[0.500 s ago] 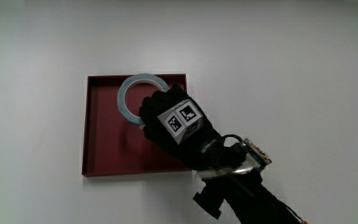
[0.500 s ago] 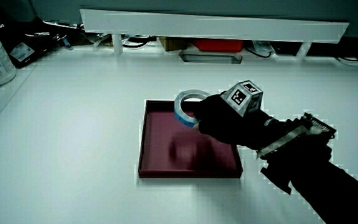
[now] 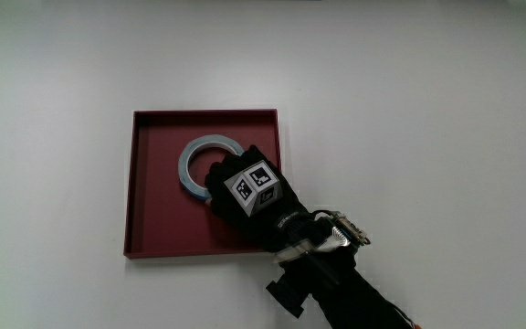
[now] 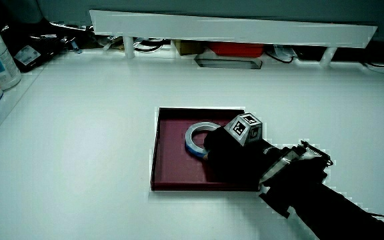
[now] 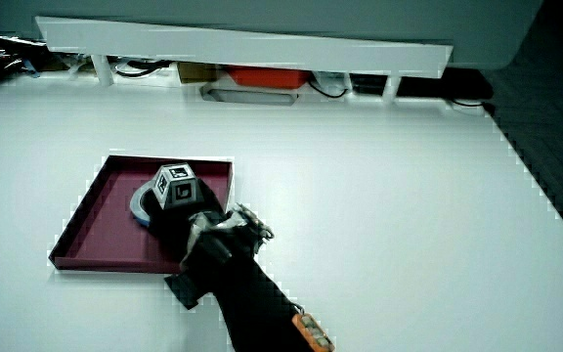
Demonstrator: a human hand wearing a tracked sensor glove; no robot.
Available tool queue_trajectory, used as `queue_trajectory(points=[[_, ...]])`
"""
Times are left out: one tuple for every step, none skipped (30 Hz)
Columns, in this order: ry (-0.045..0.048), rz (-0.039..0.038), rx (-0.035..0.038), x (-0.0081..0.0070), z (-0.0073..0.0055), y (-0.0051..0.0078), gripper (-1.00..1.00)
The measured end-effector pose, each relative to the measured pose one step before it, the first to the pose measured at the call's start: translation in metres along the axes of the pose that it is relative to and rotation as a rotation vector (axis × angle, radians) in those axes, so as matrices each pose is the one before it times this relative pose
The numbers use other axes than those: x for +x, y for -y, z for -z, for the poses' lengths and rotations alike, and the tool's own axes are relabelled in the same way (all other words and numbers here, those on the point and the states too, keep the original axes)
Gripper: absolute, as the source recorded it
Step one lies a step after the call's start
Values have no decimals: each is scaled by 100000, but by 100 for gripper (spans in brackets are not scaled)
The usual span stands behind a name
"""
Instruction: Place blue tape
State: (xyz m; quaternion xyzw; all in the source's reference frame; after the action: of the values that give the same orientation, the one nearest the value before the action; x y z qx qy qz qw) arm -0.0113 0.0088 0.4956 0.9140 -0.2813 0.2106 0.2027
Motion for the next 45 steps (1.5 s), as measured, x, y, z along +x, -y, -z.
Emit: queue_trajectory(points=[[598,-31,284,11,148,-35,0],[598,-31,284,10,148,-35,0],[598,-31,284,9,149,-34,0],[598,-31,284,8,149,-34,0],[620,-23,-660,-152,-27,73,0],[620,-23,-660,-152,-27,73,0],[-1188,193,-598,-57,-85,31,0],[794,167,-194,60,109,-19,0],[-147,120,-24,38,32,17,0],[-147,120,-24,38,32,17,0],[-147,120,-24,38,32,17,0],[-147,120,-24,38,32,17,0],[871,492,-795,9,17,17,0],[871,492,-795,9,17,17,0],[871,492,-795,9,17,17,-2],[871,492,-795,9,18,17,-5],[1284,-145,308,162,329,-71,-8],[-1440,-943,380,-198,-593,189,-10],[192,538,595,78,45,25,-13],[-872,-435,-300,69,113,-17,-15],[-872,-435,-300,70,112,-17,-17],[-872,-435,-300,71,111,-17,-20],[-872,-435,-300,72,111,-17,-22],[-25,240,83,-3,-18,17,-25],[-25,240,83,-3,-18,17,-27],[-25,240,83,-3,-18,17,-30],[-25,240,83,-3,-18,17,-32],[-25,240,83,-3,-18,17,-35],[-338,65,-572,66,112,-41,-37],[456,156,469,-44,-93,43,-40],[456,156,469,-43,-93,43,-43],[456,156,469,-43,-93,42,-45],[456,156,469,-42,-94,42,-47],[-1748,-863,325,40,75,9,-50],[-1748,-863,325,41,75,9,-52],[710,81,232,-21,3,62,-55],[710,81,232,-21,3,62,-57],[1164,-97,712,-135,-182,122,-60],[-2238,-520,767,-144,-457,153,-63],[-725,-389,1370,-12,-306,101,-65],[-677,-373,125,-3,-298,96,-68],[-1358,-890,1164,-98,-508,154,-70],[-1458,-46,170,-131,-584,178,-73],[-2786,-885,713,-139,-664,218,-75],[-2241,-724,202,-118,-691,234,-77]])
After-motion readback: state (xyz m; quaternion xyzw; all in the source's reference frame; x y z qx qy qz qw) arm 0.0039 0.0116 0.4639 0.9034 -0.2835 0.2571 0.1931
